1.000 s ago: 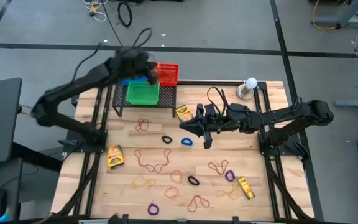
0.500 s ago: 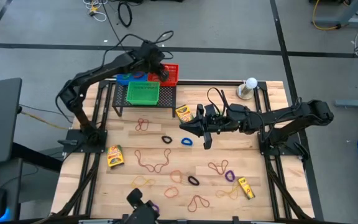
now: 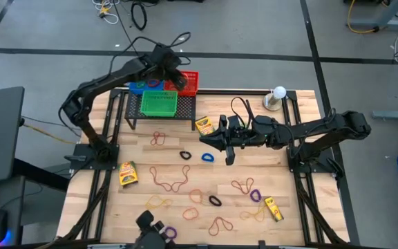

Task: Pick & Place Office Desk Supplies
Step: Put the orange rubber band into the red bin

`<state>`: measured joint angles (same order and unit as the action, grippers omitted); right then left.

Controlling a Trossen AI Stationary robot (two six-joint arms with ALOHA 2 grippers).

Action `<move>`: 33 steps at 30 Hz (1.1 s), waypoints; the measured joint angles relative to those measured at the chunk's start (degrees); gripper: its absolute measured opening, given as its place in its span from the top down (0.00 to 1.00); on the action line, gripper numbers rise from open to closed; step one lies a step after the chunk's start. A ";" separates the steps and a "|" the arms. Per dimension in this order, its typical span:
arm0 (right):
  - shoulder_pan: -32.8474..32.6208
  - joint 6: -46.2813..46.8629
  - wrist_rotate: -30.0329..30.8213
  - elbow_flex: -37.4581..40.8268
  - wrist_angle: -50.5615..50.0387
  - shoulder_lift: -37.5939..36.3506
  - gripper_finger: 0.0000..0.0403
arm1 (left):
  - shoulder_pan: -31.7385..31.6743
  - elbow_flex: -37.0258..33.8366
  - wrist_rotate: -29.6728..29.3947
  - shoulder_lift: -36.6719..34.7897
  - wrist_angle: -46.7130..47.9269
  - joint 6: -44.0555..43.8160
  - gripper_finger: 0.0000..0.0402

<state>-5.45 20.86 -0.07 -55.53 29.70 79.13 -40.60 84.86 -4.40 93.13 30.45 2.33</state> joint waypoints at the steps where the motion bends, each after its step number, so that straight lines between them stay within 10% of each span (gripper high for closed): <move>1: 0.00 -0.26 0.00 0.00 0.02 0.00 0.98 | 0.00 0.00 -0.02 -0.69 0.04 0.88 0.63; 19: 0.22 -1.27 0.00 0.00 0.02 0.00 0.98 | -6.55 -0.02 11.12 -1.96 6.33 -11.51 0.98; 33: 0.22 -0.78 -0.02 0.00 0.04 0.00 0.98 | -7.52 0.99 19.60 -1.96 13.86 -17.51 0.52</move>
<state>-5.23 20.09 -0.10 -55.53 29.74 79.13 -48.12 85.85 15.20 91.18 44.32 -15.18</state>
